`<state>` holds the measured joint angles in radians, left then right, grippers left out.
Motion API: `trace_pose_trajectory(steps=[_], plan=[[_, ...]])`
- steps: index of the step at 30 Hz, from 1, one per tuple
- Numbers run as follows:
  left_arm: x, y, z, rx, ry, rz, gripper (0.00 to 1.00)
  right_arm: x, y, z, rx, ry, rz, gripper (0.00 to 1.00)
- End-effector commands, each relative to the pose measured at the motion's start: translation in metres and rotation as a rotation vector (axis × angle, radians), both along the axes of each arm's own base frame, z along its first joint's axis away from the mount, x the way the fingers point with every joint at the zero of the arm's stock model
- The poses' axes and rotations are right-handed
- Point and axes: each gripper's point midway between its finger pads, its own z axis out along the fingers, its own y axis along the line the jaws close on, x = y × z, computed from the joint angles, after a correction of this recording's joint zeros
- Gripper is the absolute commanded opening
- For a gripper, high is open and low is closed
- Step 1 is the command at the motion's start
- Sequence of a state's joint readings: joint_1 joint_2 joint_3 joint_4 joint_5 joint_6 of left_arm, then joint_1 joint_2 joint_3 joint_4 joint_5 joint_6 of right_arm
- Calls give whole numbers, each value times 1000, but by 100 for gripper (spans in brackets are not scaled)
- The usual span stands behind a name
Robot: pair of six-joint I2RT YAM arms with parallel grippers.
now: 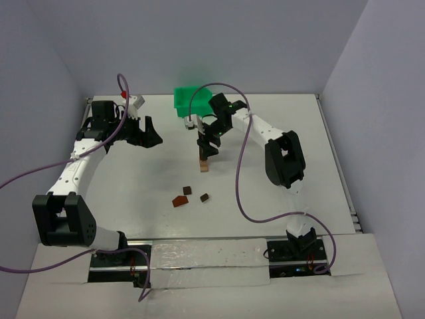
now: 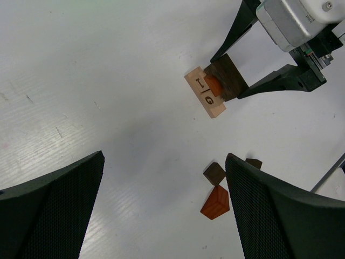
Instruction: Build the wood block tower
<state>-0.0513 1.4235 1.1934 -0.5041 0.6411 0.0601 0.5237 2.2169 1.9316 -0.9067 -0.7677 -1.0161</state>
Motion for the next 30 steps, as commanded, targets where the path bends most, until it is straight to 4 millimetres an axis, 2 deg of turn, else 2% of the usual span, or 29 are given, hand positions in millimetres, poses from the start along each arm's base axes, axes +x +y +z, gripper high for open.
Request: trace_pose_trajectory(steps=[1,12,30], plan=[[9,-6,23,-13,-72,-28,99,-5,2,-8,-7,18,16,37],[10,-6,24,-16,-71,-27,99,-6,3,-12,-13,27,19,39],[10,-6,23,-14,-70,-29,99,-5,6,-14,-11,28,15,48]])
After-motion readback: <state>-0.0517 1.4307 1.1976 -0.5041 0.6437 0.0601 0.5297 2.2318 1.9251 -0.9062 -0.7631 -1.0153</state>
